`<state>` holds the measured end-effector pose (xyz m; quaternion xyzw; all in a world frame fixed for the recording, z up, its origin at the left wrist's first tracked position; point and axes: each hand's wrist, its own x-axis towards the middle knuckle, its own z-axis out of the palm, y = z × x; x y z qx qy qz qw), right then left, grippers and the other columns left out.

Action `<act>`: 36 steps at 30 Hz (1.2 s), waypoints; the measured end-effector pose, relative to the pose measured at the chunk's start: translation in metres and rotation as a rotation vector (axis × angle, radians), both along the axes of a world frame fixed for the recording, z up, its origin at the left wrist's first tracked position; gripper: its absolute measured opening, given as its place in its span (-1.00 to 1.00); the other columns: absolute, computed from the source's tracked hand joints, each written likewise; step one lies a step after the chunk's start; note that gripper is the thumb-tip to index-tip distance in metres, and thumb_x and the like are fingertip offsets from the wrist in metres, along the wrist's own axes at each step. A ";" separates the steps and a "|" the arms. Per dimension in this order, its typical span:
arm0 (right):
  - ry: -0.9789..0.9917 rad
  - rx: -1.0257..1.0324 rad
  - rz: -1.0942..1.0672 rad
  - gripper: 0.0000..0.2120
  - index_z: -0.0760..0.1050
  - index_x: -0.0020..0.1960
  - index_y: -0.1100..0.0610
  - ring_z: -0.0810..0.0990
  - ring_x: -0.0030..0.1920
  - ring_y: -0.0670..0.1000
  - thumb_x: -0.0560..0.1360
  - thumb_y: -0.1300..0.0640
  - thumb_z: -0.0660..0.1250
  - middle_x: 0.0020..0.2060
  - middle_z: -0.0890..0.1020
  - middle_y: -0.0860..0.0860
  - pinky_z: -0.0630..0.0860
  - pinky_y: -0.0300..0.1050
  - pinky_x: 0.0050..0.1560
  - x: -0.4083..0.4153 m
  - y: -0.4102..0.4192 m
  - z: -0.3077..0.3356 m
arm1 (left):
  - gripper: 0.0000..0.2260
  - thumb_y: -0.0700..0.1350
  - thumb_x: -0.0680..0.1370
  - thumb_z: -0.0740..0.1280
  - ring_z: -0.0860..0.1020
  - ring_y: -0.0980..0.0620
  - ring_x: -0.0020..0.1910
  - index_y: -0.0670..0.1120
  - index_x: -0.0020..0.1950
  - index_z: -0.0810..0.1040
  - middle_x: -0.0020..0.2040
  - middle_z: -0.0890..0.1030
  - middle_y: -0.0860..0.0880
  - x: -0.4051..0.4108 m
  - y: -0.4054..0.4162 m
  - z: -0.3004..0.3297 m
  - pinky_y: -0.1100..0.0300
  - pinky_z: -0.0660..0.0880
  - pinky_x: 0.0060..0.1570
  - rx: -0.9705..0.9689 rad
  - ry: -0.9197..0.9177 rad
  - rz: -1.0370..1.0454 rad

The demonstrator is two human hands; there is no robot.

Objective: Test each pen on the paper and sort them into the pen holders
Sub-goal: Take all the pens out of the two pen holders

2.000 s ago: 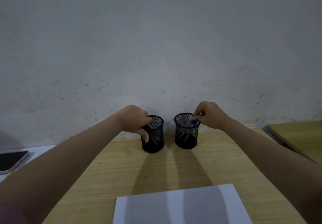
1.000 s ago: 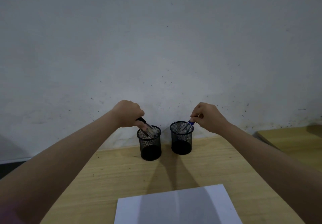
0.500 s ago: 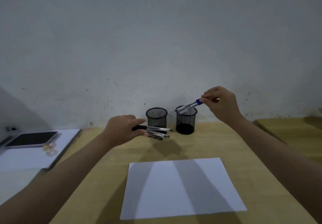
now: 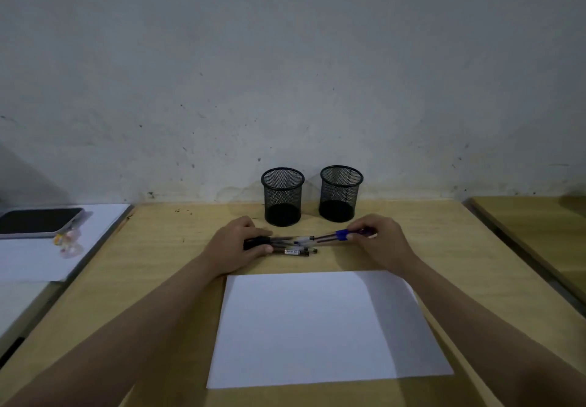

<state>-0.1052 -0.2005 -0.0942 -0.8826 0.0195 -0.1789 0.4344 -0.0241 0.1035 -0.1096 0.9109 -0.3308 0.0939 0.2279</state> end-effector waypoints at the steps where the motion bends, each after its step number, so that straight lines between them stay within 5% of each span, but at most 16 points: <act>1: 0.026 -0.052 0.022 -0.85 0.65 -0.10 0.12 0.55 -0.20 -0.18 0.37 0.29 0.48 -0.17 0.64 -0.01 0.40 -0.49 -0.18 0.004 -0.002 -0.001 | -0.42 0.40 0.35 0.14 0.42 0.13 -0.08 0.12 0.21 0.56 -0.05 0.46 0.06 0.004 0.001 -0.003 0.18 0.38 -0.12 -0.010 -0.002 0.006; 6: 0.058 -0.295 0.101 -0.82 0.66 0.02 0.13 0.60 -0.03 -0.05 0.43 0.23 0.43 -0.03 0.69 -0.02 0.42 -0.30 -0.03 0.013 -0.010 -0.002 | -0.35 0.52 0.35 -0.06 0.30 0.11 0.04 0.26 0.27 0.46 0.07 0.39 0.10 0.014 0.005 -0.011 0.07 0.32 0.04 0.075 -0.015 -0.010; 14: 0.111 -0.321 0.112 -0.80 0.65 0.08 0.10 0.56 0.06 -0.12 0.49 0.24 0.35 0.08 0.68 0.00 0.28 -0.63 -0.05 0.018 -0.015 -0.008 | -0.44 0.25 0.48 -0.12 0.27 0.12 0.04 0.09 0.33 0.41 0.15 0.41 0.03 0.010 0.002 -0.009 -0.04 0.35 0.14 0.088 0.011 0.043; 19: 0.114 -0.343 0.114 -0.80 0.64 0.07 0.14 0.59 0.12 0.01 0.50 0.28 0.33 0.11 0.66 0.04 0.34 -0.41 0.00 0.018 -0.017 -0.004 | -0.61 0.22 0.43 0.05 0.40 0.08 0.07 0.17 0.15 0.48 0.08 0.47 0.11 0.014 0.008 -0.002 -0.08 0.37 0.13 -0.011 0.044 0.036; 27: 0.022 -0.488 0.112 -0.77 0.63 0.10 0.13 0.53 0.21 0.15 0.47 0.27 0.35 0.14 0.63 0.15 0.44 -0.07 0.15 0.024 -0.002 -0.006 | -0.50 0.22 0.50 -0.08 0.36 -0.06 0.25 0.19 0.41 0.29 0.27 0.43 -0.02 0.012 0.013 -0.001 -0.09 0.23 0.24 0.218 -0.080 0.033; 32: -0.123 -0.445 0.199 -0.78 0.64 0.03 0.13 0.56 -0.02 0.11 0.42 0.31 0.34 -0.06 0.67 0.06 0.47 -0.06 -0.04 0.019 0.039 -0.003 | -0.62 0.07 0.50 0.12 0.49 -0.05 0.05 0.02 0.26 0.51 0.13 0.53 -0.03 0.006 0.018 -0.005 0.00 0.41 0.03 0.032 -0.168 0.028; 36: -0.059 -0.454 0.352 -0.80 0.64 0.06 0.10 0.56 -0.01 0.02 0.45 0.21 0.36 -0.06 0.68 0.02 0.49 -0.06 0.04 0.020 0.072 -0.001 | -0.63 0.01 0.50 0.14 0.52 -0.05 0.06 -0.01 0.24 0.54 0.18 0.55 -0.03 0.005 0.030 -0.008 -0.02 0.49 -0.01 0.075 -0.129 -0.005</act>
